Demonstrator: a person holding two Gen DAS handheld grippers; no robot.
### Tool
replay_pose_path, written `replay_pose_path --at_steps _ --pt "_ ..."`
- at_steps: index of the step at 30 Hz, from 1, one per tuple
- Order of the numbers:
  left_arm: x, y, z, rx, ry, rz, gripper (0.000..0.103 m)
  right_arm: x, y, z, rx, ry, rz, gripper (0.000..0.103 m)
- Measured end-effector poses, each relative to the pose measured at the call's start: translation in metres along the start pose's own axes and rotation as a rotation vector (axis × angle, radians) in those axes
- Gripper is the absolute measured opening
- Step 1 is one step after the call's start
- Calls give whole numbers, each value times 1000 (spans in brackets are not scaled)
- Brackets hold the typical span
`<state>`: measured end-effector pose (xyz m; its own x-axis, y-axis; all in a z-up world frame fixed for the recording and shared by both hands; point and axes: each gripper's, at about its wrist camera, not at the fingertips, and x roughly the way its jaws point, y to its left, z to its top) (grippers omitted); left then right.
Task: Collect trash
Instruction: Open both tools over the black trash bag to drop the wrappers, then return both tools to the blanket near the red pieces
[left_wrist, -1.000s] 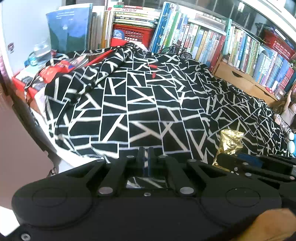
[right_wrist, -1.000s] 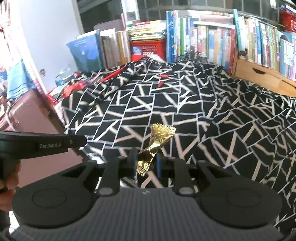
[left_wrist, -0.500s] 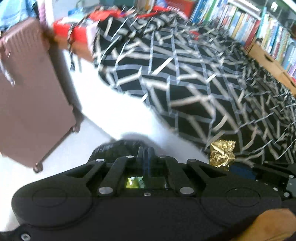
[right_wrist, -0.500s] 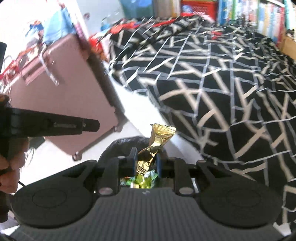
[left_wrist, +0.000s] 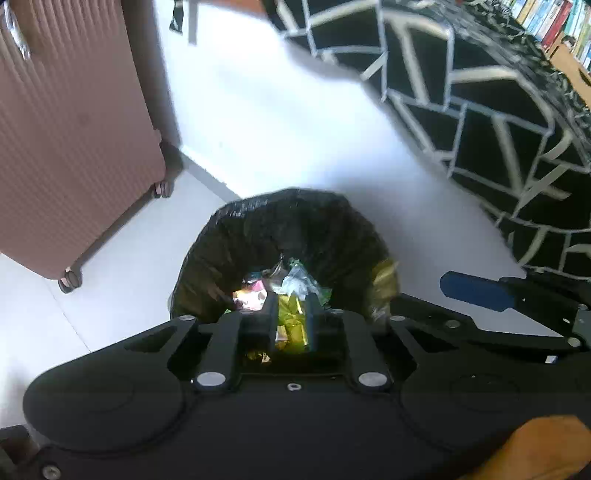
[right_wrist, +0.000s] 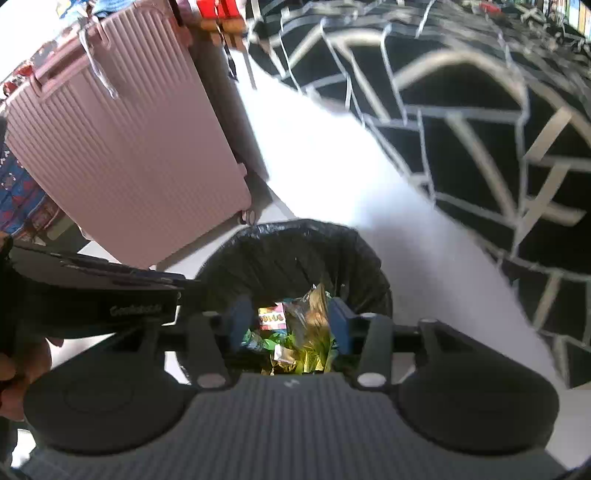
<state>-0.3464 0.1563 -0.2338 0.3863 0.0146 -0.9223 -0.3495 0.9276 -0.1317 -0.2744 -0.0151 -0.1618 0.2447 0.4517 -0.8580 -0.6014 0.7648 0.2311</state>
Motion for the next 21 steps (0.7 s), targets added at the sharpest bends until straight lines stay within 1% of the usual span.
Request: replay_pose_path --at_steps 1,2,4,6,8,13,21 --pt "8 2 -3 -1 6 5 23 8 -1 -3 5 5 -4 63" --pt "15 4 -5 -5 11 14 31 14 -3 -5 10 12 -10 63" --pt "23 7 -9 -16 10 27 39 22 -7 -10 24 17 -18 63" --pt "27 9 -10 -26 16 29 42 24 -10 -13 35 19 -25 64" --pt "26 10 -8 -31 22 28 49 22 -11 -11 44 23 -30 64" --pt "11 3 3 -12 15 26 56 6 -16 -3 64 9 -41 66" --pt "-16 -11 24 22 4 15 64 -26 -17 17 91 -23 -69 68"
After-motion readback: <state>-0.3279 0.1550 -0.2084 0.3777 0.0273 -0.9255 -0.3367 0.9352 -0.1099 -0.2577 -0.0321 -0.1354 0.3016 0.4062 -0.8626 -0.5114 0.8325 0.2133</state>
